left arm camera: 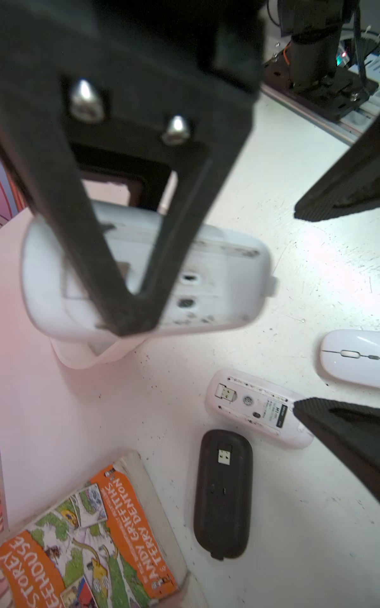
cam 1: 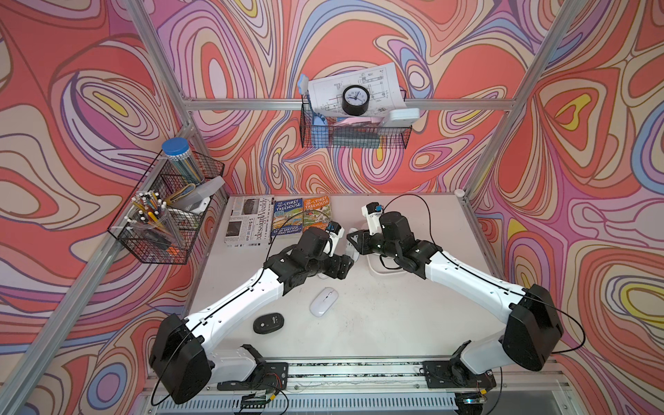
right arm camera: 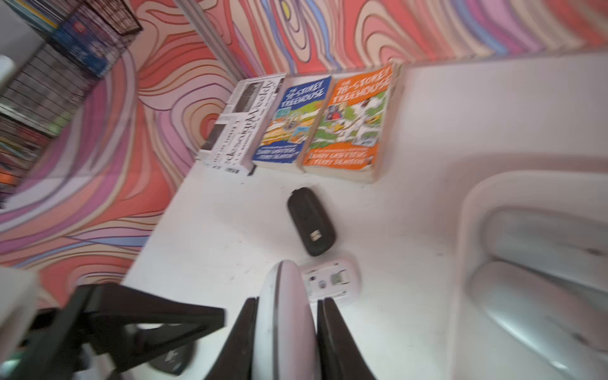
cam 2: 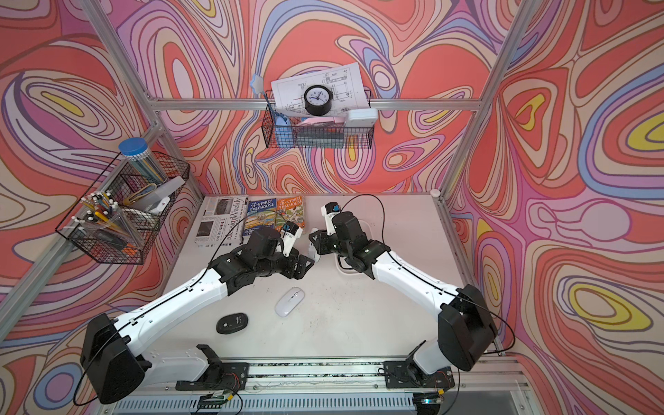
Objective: Put the mouse in the storage box
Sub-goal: Pick up the mouse from the center of the board, then place the mouse in the storage box.
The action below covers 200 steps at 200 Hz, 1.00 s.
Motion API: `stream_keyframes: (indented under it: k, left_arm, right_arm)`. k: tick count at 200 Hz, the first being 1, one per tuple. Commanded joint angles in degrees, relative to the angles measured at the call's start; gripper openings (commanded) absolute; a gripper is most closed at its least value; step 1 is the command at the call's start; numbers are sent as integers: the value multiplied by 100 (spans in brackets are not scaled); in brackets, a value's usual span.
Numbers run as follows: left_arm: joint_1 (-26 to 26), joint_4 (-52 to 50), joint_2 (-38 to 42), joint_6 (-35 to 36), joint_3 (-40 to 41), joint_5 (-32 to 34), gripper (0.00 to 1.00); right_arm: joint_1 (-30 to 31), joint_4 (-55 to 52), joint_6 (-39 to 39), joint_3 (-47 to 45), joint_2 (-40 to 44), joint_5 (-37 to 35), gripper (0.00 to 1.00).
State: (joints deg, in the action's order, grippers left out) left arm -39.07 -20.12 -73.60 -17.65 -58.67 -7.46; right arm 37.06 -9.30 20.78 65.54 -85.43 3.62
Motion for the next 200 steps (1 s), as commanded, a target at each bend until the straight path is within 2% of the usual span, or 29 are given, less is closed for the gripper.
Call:
stream_keyframes:
  k: [1,30,58,136,200]
  left_arm:
    - [25,-156,188,-125,179,579,83]
    - [181,-45,337,-329,495,717,83]
    - [392,-16,417,-516,625,710,83]
    - [563,-40,398,-607,675,653,84]
    - [567,-37,362,-593,677,664,84]
  right_arm:
    - [-49,-207,-1591,-260,160,-1569,19]
    - [-59,290,-2464,-933,163,-2356,17]
    - [-84,987,-2887,-1530,17,-2807,15]
    - [-372,1856,-3056,-1619,-897,-2394,13]
    - [-454,2153,-3693,-1235,-1546,-2645,13]
